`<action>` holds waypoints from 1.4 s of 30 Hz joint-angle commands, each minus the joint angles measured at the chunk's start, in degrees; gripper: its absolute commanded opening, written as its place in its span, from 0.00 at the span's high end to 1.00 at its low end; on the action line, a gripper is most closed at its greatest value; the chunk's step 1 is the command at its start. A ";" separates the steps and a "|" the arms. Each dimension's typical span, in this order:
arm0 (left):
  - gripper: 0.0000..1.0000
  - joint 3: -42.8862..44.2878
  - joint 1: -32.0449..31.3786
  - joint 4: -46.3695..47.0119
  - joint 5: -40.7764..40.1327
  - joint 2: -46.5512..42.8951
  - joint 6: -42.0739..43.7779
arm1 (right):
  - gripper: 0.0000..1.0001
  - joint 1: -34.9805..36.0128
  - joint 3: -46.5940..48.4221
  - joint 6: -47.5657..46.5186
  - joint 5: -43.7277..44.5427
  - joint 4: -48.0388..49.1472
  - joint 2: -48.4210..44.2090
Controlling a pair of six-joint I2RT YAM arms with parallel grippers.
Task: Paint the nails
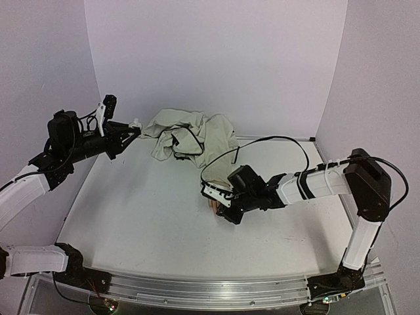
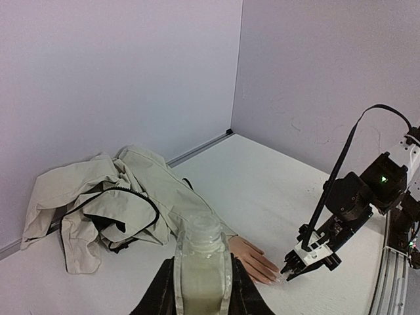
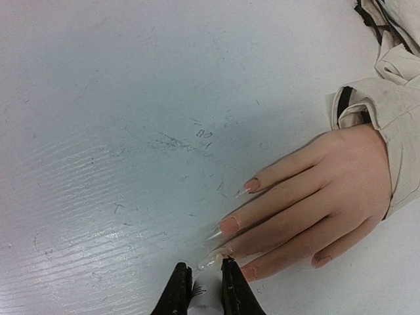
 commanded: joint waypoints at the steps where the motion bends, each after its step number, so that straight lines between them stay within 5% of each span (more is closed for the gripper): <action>1: 1.00 0.10 0.40 4.20 1.01 -1.44 -0.07 | 1.00 0.48 -0.08 0.71 -0.96 -1.92 0.31; 42: 1.00 0.32 0.40 4.18 1.29 -1.03 -0.16 | 1.00 0.68 0.49 -0.01 2.19 2.33 -2.28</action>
